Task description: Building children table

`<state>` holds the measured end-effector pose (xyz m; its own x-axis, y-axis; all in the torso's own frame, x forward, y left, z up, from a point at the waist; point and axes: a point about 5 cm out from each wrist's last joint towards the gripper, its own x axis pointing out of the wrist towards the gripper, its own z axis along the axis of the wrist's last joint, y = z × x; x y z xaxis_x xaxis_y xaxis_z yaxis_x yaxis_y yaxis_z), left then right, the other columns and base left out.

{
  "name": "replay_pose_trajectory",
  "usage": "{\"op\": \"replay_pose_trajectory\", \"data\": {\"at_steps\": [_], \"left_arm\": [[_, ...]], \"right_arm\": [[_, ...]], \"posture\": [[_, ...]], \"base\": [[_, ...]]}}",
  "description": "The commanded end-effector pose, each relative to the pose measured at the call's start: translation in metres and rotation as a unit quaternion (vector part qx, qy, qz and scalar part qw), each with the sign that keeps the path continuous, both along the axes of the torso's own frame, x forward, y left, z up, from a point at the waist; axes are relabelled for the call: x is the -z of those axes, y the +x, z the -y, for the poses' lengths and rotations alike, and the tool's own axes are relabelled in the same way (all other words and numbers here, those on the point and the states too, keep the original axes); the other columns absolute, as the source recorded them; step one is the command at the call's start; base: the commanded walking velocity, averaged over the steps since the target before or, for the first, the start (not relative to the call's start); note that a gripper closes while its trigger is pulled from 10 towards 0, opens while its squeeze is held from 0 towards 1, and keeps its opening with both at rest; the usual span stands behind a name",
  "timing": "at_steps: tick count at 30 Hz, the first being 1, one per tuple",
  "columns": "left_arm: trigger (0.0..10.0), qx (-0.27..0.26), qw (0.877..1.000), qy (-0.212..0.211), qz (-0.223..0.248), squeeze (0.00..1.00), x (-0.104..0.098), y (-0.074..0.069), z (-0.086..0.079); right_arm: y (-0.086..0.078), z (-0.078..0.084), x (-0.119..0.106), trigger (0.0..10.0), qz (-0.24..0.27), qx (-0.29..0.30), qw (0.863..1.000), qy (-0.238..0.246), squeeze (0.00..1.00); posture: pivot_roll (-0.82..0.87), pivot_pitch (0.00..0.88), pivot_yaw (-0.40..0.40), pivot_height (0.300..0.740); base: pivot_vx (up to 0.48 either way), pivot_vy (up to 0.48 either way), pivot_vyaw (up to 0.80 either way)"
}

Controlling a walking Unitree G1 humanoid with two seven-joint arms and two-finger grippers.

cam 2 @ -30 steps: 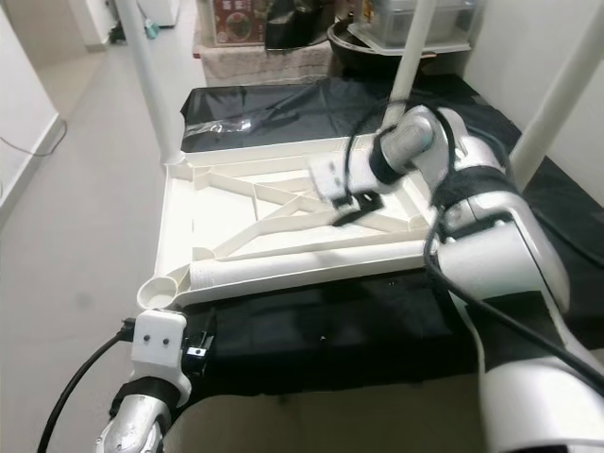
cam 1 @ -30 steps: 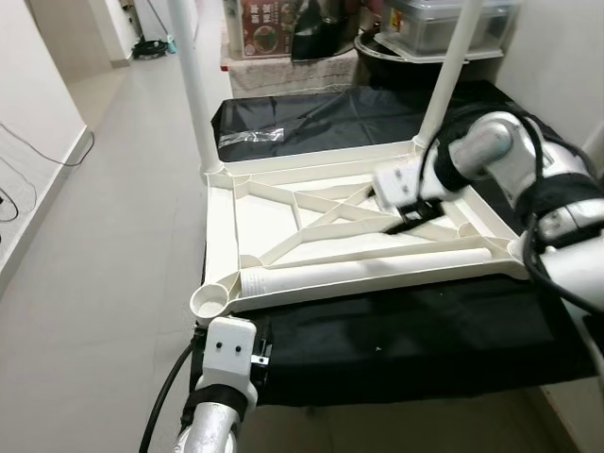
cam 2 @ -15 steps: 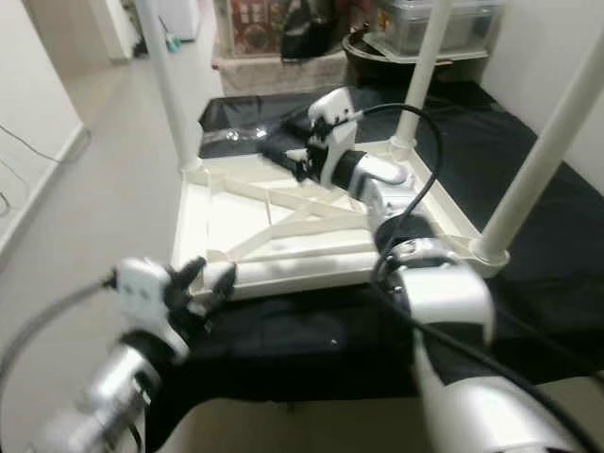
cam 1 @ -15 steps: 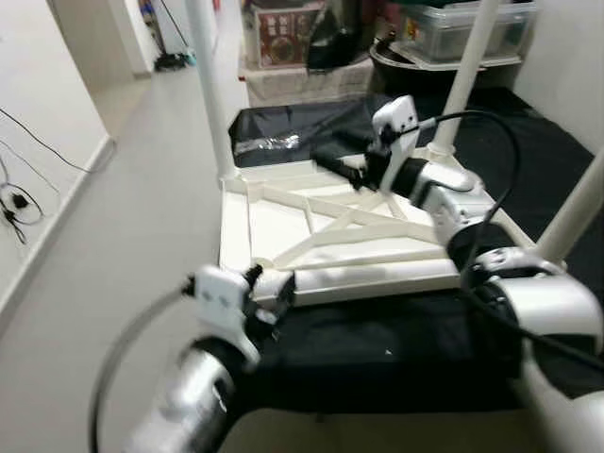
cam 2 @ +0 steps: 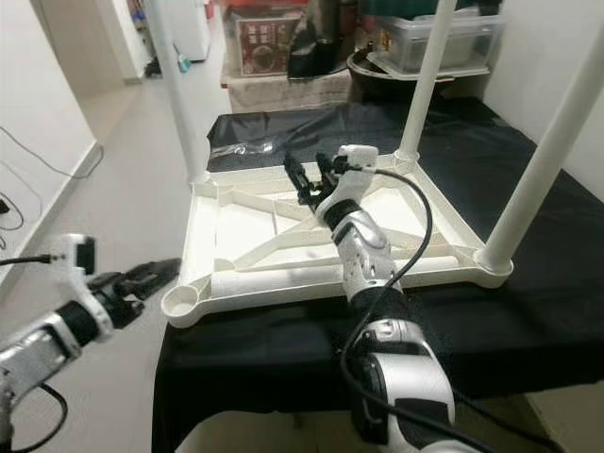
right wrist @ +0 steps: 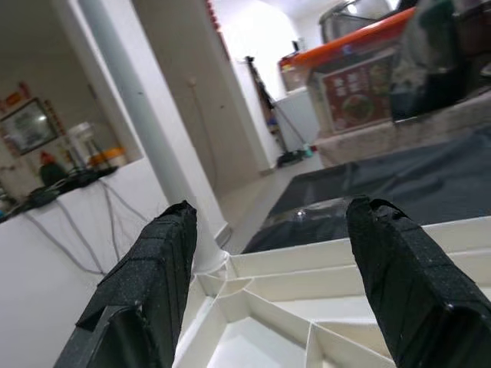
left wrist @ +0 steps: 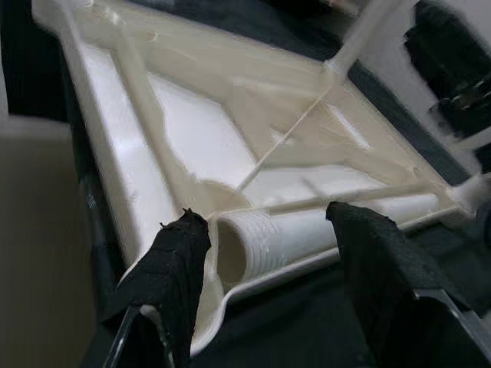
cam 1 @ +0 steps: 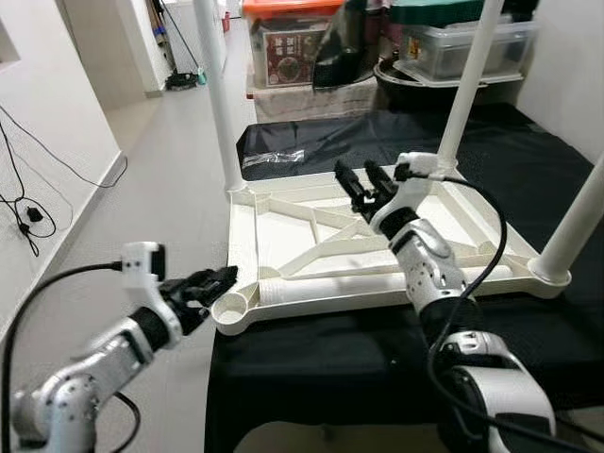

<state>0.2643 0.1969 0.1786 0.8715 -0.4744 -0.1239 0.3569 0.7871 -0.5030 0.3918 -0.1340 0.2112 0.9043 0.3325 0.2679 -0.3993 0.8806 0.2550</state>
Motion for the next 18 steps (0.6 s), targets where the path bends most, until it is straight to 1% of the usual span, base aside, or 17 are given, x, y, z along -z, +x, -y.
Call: {"op": "replay_pose_trajectory", "data": {"at_steps": [1, 4, 5, 7, 9, 12, 13, 16, 17, 18], "left_arm": [[10.0, 0.016, 0.999, -0.001, -0.032, 0.00, 0.004, 0.000, -0.007], [10.0, 0.050, 0.997, -0.033, -0.048, 0.00, 0.004, 0.000, -0.007], [10.0, 0.061, 0.995, -0.043, -0.059, 0.00, 0.005, 0.002, -0.008], [10.0, 0.068, 0.994, -0.048, -0.067, 0.00, 0.007, 0.004, -0.009], [10.0, 0.084, 0.991, -0.060, -0.084, 0.00, 0.008, 0.008, -0.013], [10.0, 0.092, 0.988, -0.065, -0.105, 0.00, 0.012, 0.014, -0.018], [10.0, 0.092, 0.987, -0.062, -0.113, 0.00, 0.014, 0.015, -0.021], [10.0, 0.091, 0.986, -0.060, -0.126, 0.00, 0.018, 0.018, -0.024], [10.0, 0.091, 0.985, -0.060, -0.133, 0.00, 0.020, 0.018, -0.025], [10.0, 0.091, 0.984, -0.061, -0.139, 0.00, 0.021, 0.019, -0.027]], "right_arm": [[-0.003, -0.005, -0.003, 10.0, 0.000, 0.006, 1.000, 0.001, 0.00], [-0.007, -0.007, -0.004, 10.0, -0.006, 0.009, 1.000, 0.010, 0.00], [-0.009, -0.008, -0.003, 10.0, -0.007, 0.009, 1.000, 0.013, 0.00], [-0.011, -0.009, -0.003, 10.0, -0.008, 0.008, 1.000, 0.014, 0.00], [-0.016, -0.011, -0.003, 10.0, -0.012, 0.010, 1.000, 0.016, 0.00], [-0.022, -0.011, -0.002, 10.0, -0.018, 0.014, 1.000, 0.021, 0.00], [-0.024, -0.011, -0.003, 10.0, -0.018, 0.016, 0.999, 0.020, 0.00], [-0.026, -0.009, -0.003, 10.0, -0.020, 0.019, 0.999, 0.021, 0.00], [-0.028, -0.009, -0.003, 10.0, -0.022, 0.021, 0.999, 0.021, 0.00], [-0.029, -0.008, -0.004, 10.0, -0.024, 0.023, 0.999, 0.021, 0.00]], "posture": [[-0.02, 0.025, 0.040, 0.740], [-0.03, 0.030, 0.047, 0.740], [-0.02, 0.034, 0.048, 0.740], [-0.02, 0.034, 0.048, 0.740], [-0.03, 0.047, 0.061, 0.740], [-0.03, 0.056, 0.069, 0.740], [-0.03, 0.073, 0.085, 0.740], [-0.03, 0.073, 0.085, 0.740], [-0.03, 0.095, 0.099, 0.740], [-0.03, 0.098, 0.101, 0.740]], "base": [[0.000, 0.000, 0.00], [0.000, 0.000, 0.00], [0.000, 0.000, 0.00], [0.000, 0.000, 0.00], [0.000, 0.000, 0.00], [0.000, 0.000, 0.00], [0.000, 0.000, 0.00], [0.000, 0.000, 0.00], [0.000, 0.000, 0.00], [0.000, 0.000, 0.00]]}}
